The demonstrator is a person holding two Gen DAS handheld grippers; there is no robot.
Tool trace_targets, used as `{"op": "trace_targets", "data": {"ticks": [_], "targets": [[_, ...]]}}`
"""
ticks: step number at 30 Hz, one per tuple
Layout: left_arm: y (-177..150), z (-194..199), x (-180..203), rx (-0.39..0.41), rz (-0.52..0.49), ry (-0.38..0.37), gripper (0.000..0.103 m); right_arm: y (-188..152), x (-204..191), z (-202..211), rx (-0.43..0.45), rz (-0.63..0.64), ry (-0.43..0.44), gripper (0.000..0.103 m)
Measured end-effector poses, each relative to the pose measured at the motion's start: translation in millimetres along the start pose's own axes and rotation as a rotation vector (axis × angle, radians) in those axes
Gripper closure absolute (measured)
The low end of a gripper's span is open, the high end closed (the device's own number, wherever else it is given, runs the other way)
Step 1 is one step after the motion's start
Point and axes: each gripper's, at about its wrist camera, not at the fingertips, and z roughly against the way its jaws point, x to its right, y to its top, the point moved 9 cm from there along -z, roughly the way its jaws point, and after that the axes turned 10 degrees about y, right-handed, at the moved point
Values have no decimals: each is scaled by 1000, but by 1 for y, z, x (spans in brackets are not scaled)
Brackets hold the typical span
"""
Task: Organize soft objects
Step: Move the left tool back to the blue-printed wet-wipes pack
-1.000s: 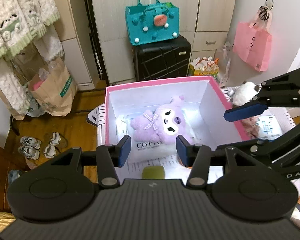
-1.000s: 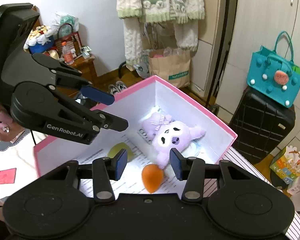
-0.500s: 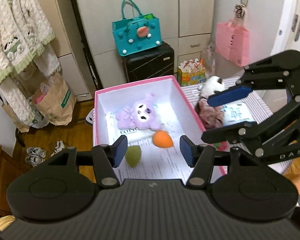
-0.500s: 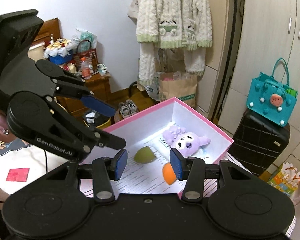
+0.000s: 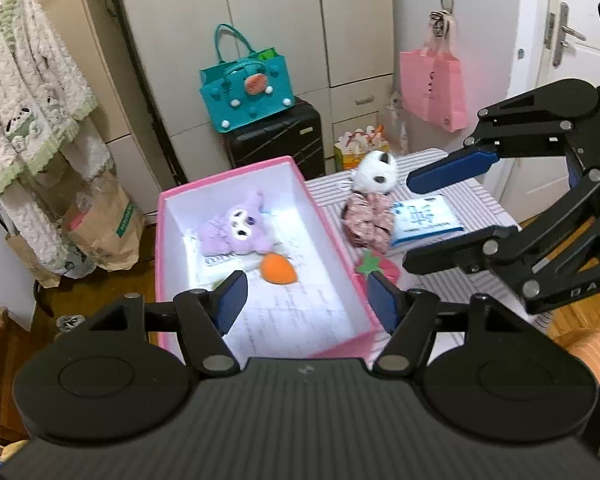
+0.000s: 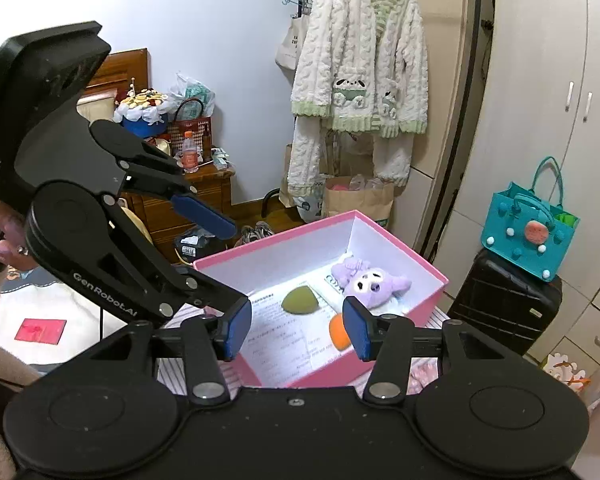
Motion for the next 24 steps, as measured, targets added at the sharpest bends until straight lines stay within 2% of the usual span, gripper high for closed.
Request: {"op": "trace_targets", "data": {"ticks": [6,13,19,24], "targets": [[-12,5,27,10,7,-48,36,-24,-1,21,16,-21,-19,42],[-20,-4,51,20,76,-114,34,-58,11,47,26,-87,-51,38],[-28,-25,72,9,128,-140,34,-93,32,63,30,-181,-92,36],[-29,-44,101,0,129,-181,34,-118,59,70,43,-268,-125,31]]}}
